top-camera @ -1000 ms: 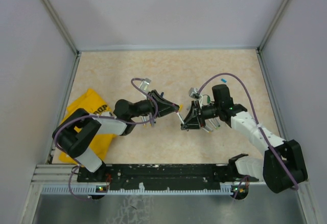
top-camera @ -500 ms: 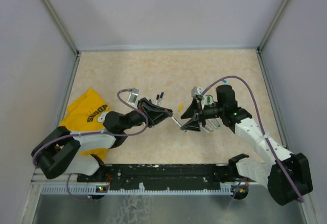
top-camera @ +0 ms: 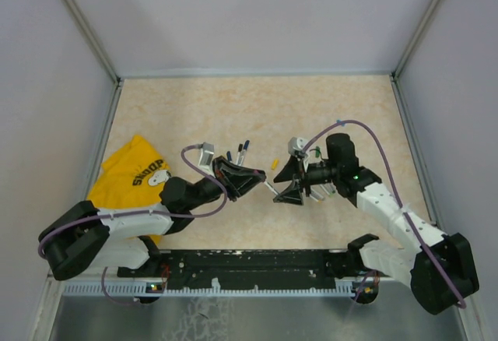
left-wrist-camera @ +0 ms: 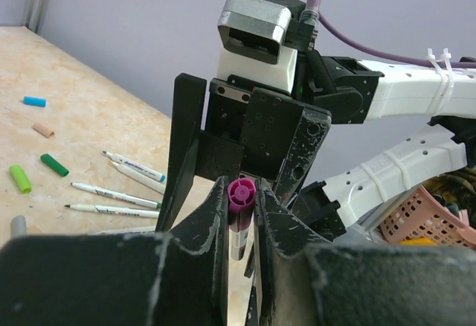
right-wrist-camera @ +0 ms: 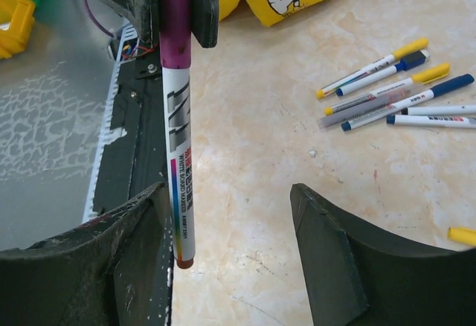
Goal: Open the pen caps
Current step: Open the pen cap from the pen.
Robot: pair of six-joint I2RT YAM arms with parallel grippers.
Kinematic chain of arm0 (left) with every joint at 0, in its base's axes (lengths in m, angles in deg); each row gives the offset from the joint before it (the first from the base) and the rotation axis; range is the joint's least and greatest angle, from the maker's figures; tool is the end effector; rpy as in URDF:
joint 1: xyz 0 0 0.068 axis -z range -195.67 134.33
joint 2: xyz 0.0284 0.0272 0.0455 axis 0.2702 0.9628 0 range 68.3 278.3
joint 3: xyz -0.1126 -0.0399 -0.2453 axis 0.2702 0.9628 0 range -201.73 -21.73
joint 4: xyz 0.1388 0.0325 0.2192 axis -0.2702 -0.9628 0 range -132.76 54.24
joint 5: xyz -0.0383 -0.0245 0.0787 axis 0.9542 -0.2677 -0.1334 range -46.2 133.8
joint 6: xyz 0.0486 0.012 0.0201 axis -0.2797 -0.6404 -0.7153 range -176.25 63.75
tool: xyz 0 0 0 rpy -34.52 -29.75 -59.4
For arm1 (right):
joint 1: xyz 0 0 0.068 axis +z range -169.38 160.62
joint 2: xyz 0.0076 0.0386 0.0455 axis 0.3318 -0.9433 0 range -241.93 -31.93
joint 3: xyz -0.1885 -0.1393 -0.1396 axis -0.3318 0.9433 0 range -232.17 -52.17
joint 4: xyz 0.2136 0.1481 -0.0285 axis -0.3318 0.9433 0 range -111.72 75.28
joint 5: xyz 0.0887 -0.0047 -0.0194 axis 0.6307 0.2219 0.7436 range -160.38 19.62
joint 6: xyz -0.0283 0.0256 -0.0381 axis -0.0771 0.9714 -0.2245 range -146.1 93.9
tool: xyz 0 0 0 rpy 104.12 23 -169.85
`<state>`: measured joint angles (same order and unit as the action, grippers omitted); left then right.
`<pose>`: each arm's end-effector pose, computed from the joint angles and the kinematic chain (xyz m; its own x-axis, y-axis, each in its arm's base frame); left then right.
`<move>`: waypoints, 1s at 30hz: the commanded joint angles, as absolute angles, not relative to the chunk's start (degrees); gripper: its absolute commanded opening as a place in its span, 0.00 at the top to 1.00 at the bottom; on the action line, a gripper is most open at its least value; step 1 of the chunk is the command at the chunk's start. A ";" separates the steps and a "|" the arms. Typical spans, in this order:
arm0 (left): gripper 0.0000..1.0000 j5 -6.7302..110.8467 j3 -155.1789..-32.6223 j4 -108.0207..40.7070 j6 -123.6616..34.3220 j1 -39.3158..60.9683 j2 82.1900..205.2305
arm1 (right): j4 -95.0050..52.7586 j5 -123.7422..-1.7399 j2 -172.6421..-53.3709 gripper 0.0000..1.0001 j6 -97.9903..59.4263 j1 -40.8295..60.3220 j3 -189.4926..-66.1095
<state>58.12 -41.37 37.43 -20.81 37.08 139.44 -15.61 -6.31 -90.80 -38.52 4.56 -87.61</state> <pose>0.1351 -0.1925 0.2491 -0.3456 -0.4736 -0.8101 0.8715 0.1581 -0.4642 0.1790 0.1145 0.2529 -0.2481 -0.2131 -0.9450 -0.9686 0.0372 0.2459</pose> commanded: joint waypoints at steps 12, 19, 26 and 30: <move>1.00 53.13 -42.17 40.97 -22.42 38.78 142.13 | -18.88 -9.54 -91.85 0.33 -37.62 7.38 -87.85; 1.00 53.61 -43.32 42.40 -21.73 39.13 144.53 | -19.65 -11.12 -92.36 0.35 -36.30 7.78 -88.00; 1.00 53.06 -43.37 42.81 -21.88 39.17 145.98 | -20.09 -9.82 -91.66 0.56 -36.36 7.78 -88.16; 1.00 51.61 -43.42 44.07 -22.25 39.17 146.17 | -19.99 -8.39 -91.74 0.92 -36.91 8.22 -88.12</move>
<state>53.01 -41.87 40.16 -21.81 38.94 145.84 -17.49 -10.05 -92.44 -36.21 7.23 -87.41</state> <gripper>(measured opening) 0.193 0.221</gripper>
